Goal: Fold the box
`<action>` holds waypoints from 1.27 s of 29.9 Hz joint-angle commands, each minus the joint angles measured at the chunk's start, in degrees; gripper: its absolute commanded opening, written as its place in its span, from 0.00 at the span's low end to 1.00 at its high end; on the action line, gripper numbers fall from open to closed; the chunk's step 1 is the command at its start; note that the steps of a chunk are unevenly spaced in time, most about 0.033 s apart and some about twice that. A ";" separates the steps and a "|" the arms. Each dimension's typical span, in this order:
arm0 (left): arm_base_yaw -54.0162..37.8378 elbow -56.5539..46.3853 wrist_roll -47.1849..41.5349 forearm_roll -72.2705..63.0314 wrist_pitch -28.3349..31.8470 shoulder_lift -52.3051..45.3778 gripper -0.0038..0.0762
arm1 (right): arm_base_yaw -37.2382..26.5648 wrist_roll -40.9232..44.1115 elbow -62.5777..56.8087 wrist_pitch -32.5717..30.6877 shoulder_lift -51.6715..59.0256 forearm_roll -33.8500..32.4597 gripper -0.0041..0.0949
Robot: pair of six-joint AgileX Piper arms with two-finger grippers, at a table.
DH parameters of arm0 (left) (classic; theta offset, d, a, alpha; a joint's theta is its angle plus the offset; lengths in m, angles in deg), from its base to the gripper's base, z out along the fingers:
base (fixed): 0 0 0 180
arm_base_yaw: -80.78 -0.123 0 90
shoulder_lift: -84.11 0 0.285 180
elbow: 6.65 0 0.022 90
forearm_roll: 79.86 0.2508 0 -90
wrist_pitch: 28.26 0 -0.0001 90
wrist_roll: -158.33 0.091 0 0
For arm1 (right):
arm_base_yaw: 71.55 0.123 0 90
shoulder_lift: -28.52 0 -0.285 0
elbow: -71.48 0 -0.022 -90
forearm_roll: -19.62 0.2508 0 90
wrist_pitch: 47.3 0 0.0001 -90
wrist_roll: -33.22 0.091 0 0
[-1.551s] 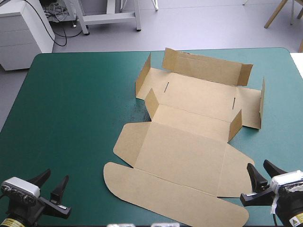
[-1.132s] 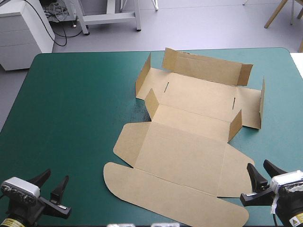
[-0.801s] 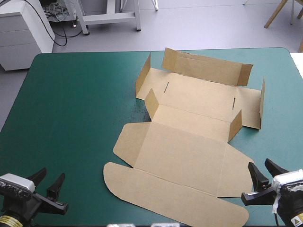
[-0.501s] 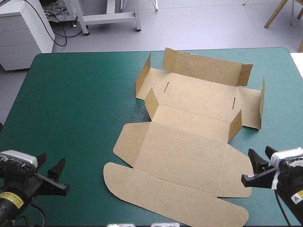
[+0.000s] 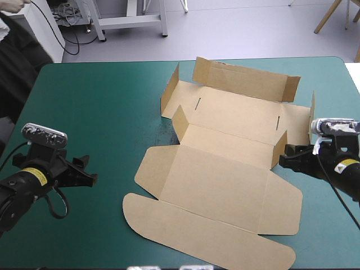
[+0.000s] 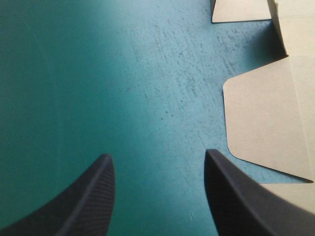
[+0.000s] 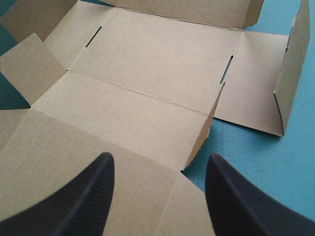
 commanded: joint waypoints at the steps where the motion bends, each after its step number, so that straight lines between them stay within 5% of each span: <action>1: 0.29 4.63 -0.03 2.76 0.17 3.25 0.54 | 0.27 2.45 6.57 -1.97 -5.29 -1.71 0.57; 16: 0.29 6.39 -0.03 5.80 -1.74 5.99 0.54 | 0.27 3.39 16.42 -9.35 -26.65 -2.84 0.57; 38: 0.29 6.39 0.75 5.80 -2.82 5.99 0.54 | -4.29 2.34 18.08 -4.75 -41.96 -0.83 0.55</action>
